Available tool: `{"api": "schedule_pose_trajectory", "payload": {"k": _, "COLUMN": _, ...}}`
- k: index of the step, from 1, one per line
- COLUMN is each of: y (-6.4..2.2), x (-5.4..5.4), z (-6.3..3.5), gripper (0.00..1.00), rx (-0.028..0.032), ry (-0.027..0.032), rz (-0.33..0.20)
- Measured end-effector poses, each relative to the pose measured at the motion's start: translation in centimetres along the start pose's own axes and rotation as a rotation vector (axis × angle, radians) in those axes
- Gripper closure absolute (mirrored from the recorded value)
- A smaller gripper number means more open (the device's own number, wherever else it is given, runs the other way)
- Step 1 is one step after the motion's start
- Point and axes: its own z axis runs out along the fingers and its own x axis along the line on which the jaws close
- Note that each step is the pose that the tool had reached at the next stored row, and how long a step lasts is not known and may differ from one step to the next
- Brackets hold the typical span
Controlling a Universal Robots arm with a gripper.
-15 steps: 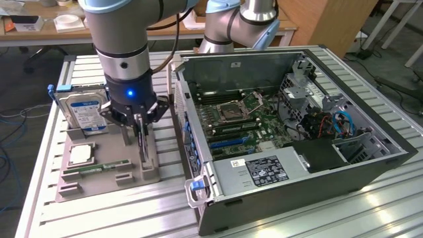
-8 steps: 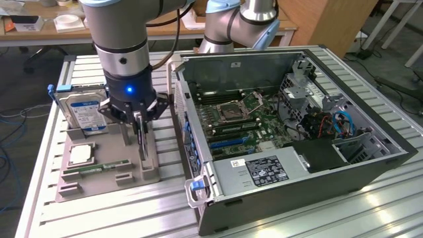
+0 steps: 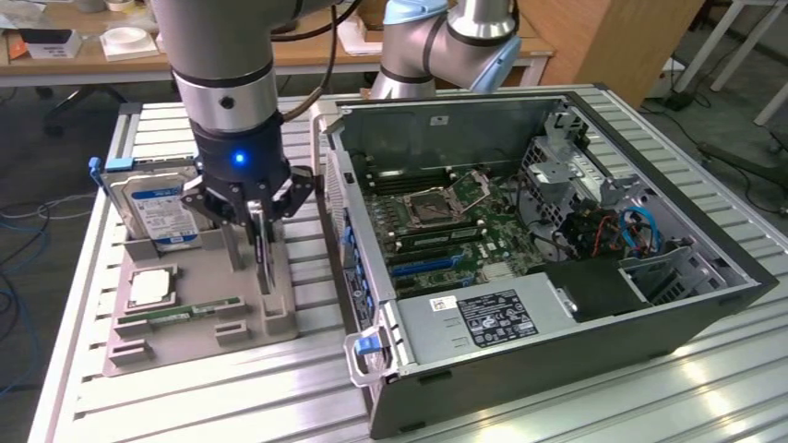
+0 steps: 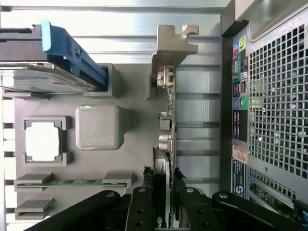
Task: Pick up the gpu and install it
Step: 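Pick up the gpu and move the gpu toward the slot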
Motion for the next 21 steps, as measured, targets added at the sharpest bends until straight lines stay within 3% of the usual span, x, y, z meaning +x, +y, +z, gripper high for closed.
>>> {"api": "schedule_pose_trajectory", "payload": {"k": 21, "y": 0.12, "x": 0.0, "z": -2.54, "gripper": 0.74, "rx": -0.0057, "ry": 0.0002, "rz": 0.000}}
